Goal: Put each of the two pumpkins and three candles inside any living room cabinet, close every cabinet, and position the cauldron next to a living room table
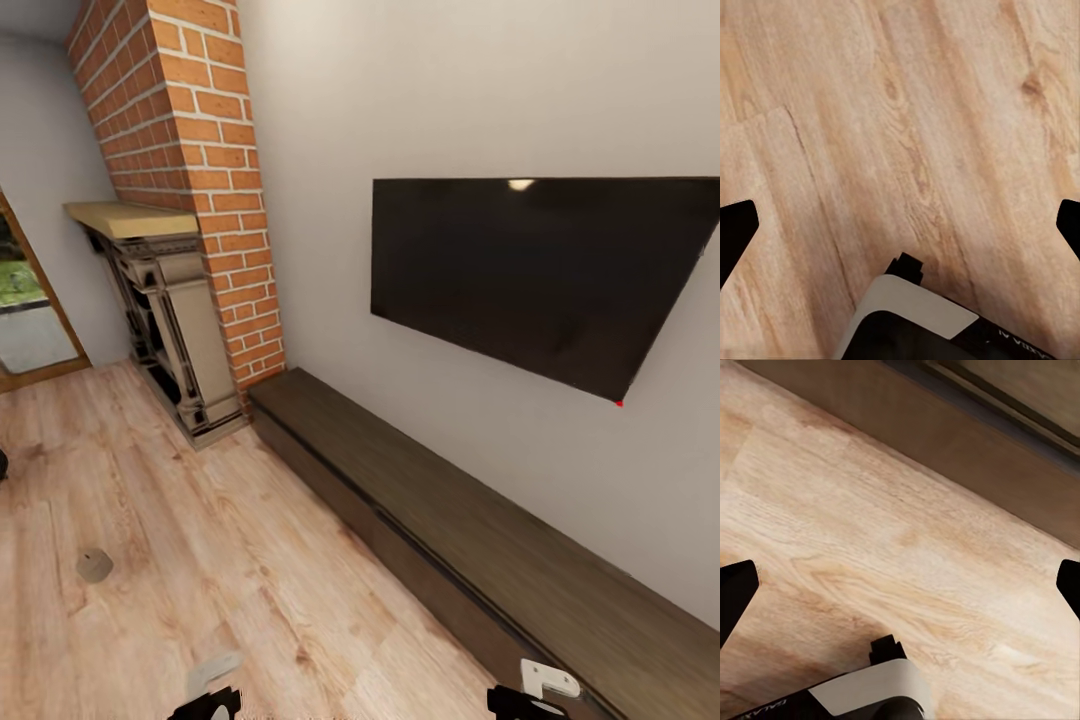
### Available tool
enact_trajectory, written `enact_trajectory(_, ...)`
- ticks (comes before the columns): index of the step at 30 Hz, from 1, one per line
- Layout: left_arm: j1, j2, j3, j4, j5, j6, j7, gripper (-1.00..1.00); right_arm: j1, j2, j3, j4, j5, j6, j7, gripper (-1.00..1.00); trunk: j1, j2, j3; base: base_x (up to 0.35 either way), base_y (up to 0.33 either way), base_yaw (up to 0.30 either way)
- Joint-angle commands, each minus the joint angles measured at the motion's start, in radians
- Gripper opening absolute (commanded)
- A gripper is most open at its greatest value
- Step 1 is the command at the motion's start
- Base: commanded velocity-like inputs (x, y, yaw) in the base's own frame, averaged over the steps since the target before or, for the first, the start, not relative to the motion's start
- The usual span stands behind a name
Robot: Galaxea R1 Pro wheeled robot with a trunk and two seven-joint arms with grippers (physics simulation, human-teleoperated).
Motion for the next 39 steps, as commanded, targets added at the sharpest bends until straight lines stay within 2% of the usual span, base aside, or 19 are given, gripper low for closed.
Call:
enact_trajectory(1,-0.001,0.001,-0.005,-0.002,0.006,0.004,0.008,1.00,0.000,-0.002,0.006,-0.002,-0.008,0.004,-0.009,1.00,0.000,-0.001,-0.002,0.000,0.000,0.269)
enact_trajectory(39,-0.001,0.001,-0.005,-0.002,0.006,0.004,0.008,1.00,0.000,-0.001,0.005,-0.002,-0.008,0.002,-0.011,1.00,0.000,-0.001,-0.009,0.000,0.000,0.286)
